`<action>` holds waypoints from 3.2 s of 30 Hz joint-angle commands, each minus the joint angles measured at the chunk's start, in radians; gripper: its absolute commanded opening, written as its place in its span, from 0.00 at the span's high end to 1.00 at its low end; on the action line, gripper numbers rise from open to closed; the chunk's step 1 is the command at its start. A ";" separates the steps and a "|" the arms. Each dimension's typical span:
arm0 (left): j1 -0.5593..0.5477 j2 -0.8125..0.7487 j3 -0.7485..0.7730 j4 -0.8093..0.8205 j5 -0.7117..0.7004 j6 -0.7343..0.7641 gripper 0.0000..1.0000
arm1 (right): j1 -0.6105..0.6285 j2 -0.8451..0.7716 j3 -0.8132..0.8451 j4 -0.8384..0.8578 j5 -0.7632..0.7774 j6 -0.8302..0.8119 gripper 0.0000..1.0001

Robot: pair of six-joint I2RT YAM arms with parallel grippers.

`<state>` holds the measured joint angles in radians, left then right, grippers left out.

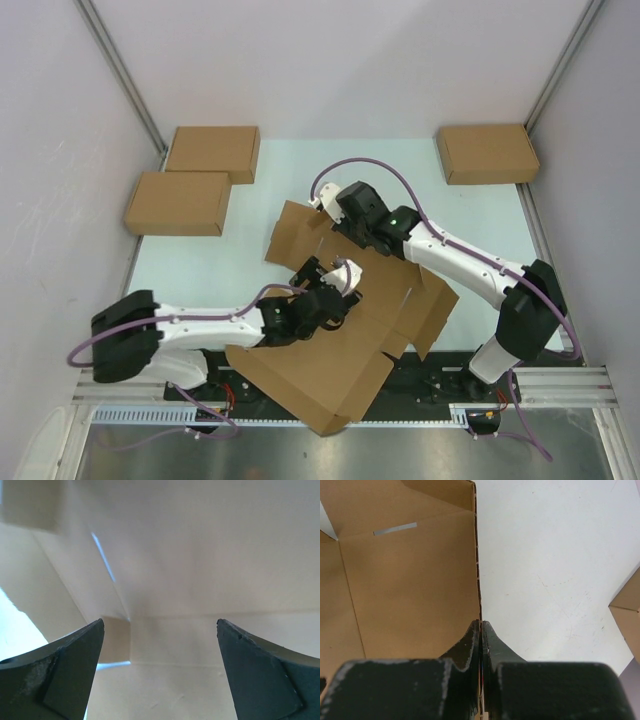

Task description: Fold the paper box

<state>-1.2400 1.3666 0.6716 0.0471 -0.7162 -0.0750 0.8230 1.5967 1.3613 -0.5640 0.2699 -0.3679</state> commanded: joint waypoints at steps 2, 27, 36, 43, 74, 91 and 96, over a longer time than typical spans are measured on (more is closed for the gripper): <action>-0.006 -0.203 0.046 -0.039 -0.002 -0.023 0.00 | 0.016 -0.032 0.002 0.004 0.029 0.006 1.00; 0.414 -0.693 -0.035 -0.113 -0.206 -0.328 0.00 | 0.297 -0.066 -0.194 0.314 0.695 -0.242 1.00; 0.556 -0.517 -0.004 -0.015 -0.149 -0.410 0.00 | 0.303 -0.147 -0.306 0.677 0.789 -0.485 1.00; 0.591 -0.383 0.051 0.040 -0.149 -0.450 0.00 | 0.300 -0.126 -0.312 0.806 0.779 -0.652 1.00; 0.867 -0.256 -0.037 0.246 0.291 -0.669 0.00 | 0.343 0.022 -0.469 0.951 0.808 -0.632 1.00; 0.887 -0.048 0.039 0.414 0.423 -0.480 0.00 | 0.303 -0.096 -0.453 0.710 0.635 -0.381 1.00; 0.919 -0.005 -0.018 0.644 0.590 -0.436 0.00 | 0.265 -0.132 -0.430 0.635 0.575 -0.303 1.00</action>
<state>-0.3489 1.3434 0.6754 0.4488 -0.2695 -0.5758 1.1118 1.4971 0.9070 0.1879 0.9398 -0.8101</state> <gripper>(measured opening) 0.996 0.020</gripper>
